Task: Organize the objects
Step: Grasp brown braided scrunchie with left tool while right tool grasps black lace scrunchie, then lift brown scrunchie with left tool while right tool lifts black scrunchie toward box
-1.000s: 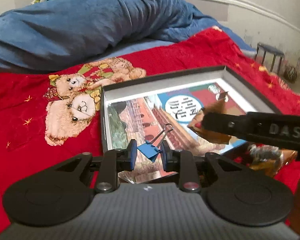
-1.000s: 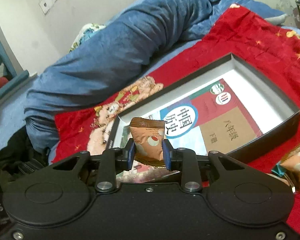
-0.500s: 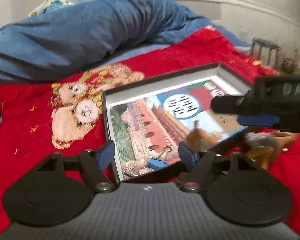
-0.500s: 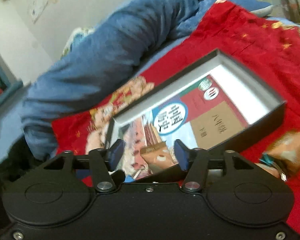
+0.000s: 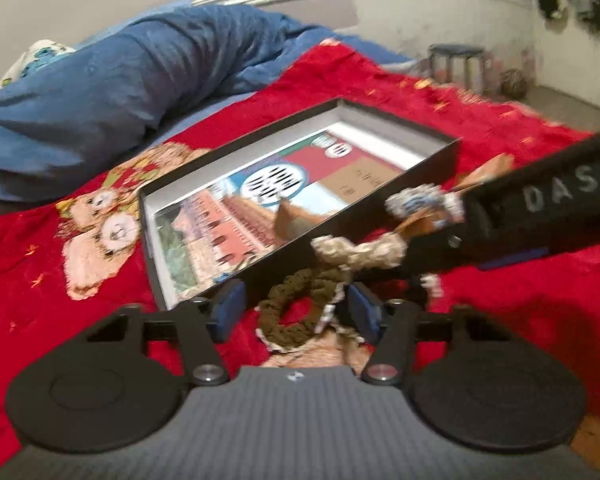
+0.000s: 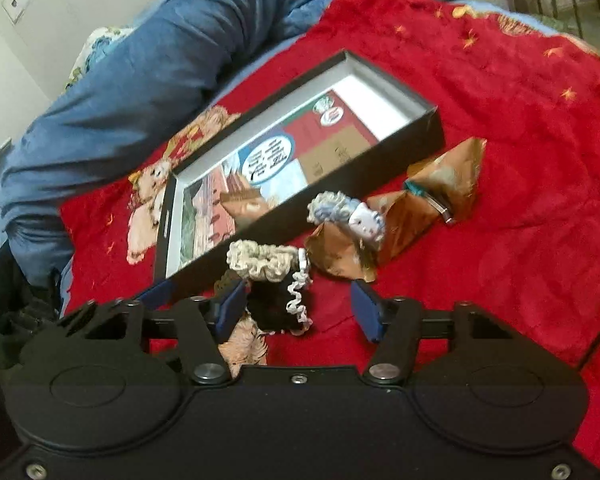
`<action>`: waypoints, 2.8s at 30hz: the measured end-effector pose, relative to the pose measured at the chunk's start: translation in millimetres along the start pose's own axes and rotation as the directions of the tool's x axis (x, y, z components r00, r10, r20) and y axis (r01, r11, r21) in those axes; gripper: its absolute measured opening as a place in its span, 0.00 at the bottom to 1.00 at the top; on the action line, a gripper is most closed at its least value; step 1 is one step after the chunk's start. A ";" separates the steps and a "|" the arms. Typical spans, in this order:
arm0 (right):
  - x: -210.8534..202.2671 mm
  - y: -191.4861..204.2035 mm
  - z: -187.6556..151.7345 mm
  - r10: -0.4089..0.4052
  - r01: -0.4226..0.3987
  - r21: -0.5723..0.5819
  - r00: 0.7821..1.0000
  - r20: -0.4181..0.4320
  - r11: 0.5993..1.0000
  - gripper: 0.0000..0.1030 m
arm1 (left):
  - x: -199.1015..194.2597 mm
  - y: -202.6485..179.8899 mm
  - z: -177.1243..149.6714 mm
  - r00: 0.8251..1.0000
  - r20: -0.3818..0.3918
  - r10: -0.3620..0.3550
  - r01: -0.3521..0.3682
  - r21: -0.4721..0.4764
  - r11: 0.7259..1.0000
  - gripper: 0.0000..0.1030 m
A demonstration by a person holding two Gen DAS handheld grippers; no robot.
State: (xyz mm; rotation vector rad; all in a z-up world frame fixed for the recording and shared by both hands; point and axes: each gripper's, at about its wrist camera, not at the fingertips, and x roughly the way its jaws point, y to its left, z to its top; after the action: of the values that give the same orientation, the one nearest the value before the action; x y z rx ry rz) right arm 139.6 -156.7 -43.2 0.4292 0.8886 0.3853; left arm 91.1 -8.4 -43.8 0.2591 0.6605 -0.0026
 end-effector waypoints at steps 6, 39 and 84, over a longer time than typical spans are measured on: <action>29.0 -5.2 -1.1 -0.013 0.015 0.041 0.998 -0.056 0.999 0.43 | 26.5 -5.0 -1.1 0.998 -0.058 -0.013 0.012 -0.014 1.000 0.39; 1.8 -4.7 0.7 0.057 -0.061 0.137 0.998 0.031 0.989 0.11 | 18.3 -6.6 0.0 0.996 -0.083 0.015 -0.022 -0.088 0.996 0.07; -71.8 -14.3 61.9 0.236 -0.268 0.074 0.927 0.291 0.961 0.11 | -33.6 41.4 33.6 0.980 0.108 0.169 -0.137 -0.257 0.957 0.07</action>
State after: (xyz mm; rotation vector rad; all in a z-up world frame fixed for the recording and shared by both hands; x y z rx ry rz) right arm 150.4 -216.3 31.1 0.6890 0.5809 0.4988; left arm 88.5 21.0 11.9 0.0666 0.5043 0.2096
